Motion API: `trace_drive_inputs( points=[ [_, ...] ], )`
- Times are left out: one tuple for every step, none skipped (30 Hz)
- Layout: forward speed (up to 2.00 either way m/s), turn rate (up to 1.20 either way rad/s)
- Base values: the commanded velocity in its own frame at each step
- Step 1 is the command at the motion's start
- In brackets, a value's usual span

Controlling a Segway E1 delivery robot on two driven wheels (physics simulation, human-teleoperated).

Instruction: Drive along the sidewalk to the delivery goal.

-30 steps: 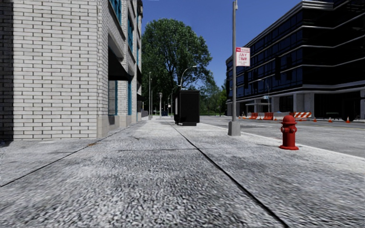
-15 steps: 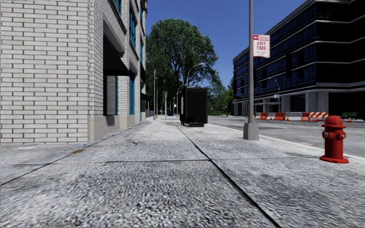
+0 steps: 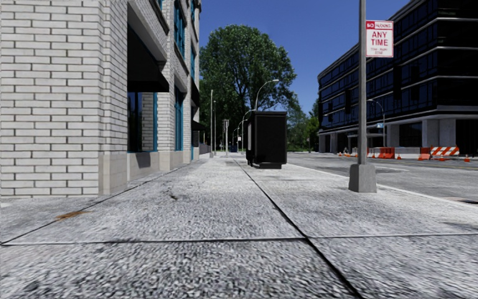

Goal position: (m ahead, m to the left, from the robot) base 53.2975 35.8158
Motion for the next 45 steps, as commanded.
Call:
trace_drive_inputs(
  points=[
    [2.00,0.00],
    [2.00,0.00],
    [2.00,0.00],
    [2.00,0.00],
    [2.00,0.01],
    [2.00,0.56],
    [2.00,0.88],
    [2.00,0.89],
    [2.00,0.89],
    [2.00,0.44],
    [2.00,0.02],
    [2.00,0.00],
    [2.00,0.00],
    [2.00,0.00],
    [2.00,0.00],
    [2.00,0.00],
    [2.00,0.00],
    [2.00,0.00],
    [2.00,0.00],
    [2.00,0.00],
    [2.00,0.00],
    [2.00,0.00],
    [2.00,0.00],
    [2.00,0.00],
    [2.00,0.00],
    [2.00,0.00],
    [2.00,0.00],
    [2.00,0.00],
    [2.00,0.00],
    [2.00,0.00],
    [2.00,0.00],
    [2.00,0.00],
    [2.00,0.00],
    [2.00,0.00],
    [2.00,0.00],
    [2.00,0.00],
    [2.00,0.00],
    [2.00,0.00],
    [2.00,0.00],
    [2.00,0.00],
    [2.00,0.00],
    [2.00,0.00],
    [2.00,0.00],
    [2.00,0.00],
    [2.00,0.00]
  ],
)
